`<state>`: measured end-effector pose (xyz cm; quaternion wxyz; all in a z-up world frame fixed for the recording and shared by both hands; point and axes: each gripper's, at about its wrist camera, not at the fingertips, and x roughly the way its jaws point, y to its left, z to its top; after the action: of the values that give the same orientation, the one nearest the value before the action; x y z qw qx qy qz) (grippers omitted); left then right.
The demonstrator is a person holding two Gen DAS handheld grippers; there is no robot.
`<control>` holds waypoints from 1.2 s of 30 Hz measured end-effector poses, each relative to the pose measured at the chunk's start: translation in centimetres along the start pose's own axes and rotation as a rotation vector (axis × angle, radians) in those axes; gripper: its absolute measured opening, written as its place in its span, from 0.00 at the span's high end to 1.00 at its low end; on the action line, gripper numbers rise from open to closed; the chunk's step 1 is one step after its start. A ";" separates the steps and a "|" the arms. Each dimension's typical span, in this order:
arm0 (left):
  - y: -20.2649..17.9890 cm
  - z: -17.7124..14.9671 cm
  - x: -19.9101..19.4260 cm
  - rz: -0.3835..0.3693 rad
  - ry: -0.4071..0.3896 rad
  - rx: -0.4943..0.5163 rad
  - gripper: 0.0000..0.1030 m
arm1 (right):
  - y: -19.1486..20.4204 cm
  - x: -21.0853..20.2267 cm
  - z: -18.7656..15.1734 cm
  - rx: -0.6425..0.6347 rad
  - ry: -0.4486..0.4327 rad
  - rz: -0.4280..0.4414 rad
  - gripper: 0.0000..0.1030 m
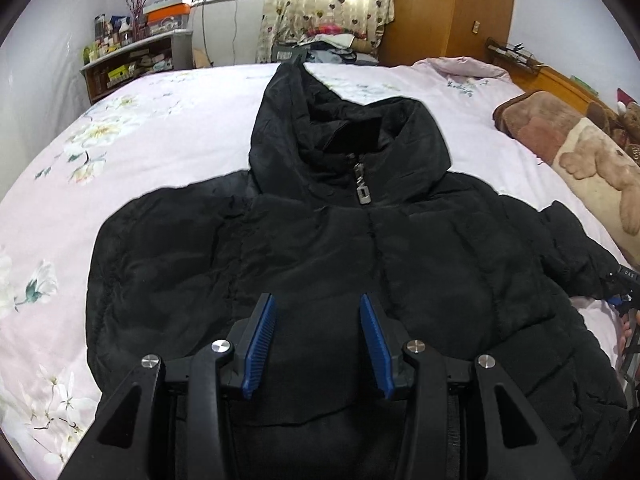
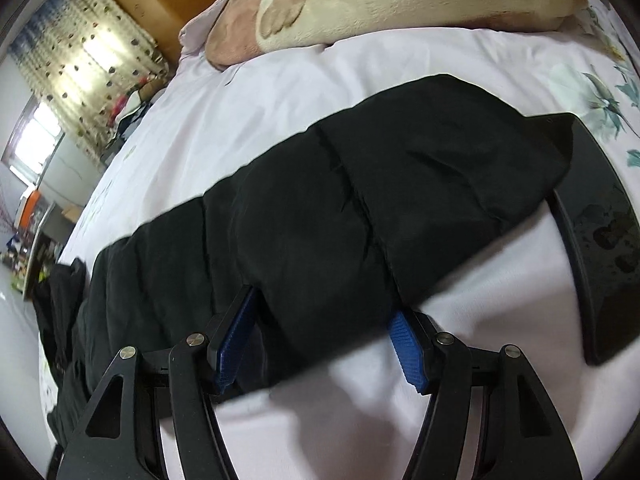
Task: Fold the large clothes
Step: 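Grasp the other black sleeve cuff with the right gripper, then fold the held sleeve across the jacket body and release it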
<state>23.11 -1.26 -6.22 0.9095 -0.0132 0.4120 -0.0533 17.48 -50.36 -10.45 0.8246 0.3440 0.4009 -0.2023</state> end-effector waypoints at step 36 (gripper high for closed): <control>10.1 -1.8 -8.4 0.035 -0.077 -0.204 0.55 | 32.8 -11.2 -12.9 -0.656 0.015 0.367 0.88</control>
<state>17.14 9.67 -1.85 0.9194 -0.1006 0.3803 0.0054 24.11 -17.95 6.08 0.9106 0.1292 0.3820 0.0906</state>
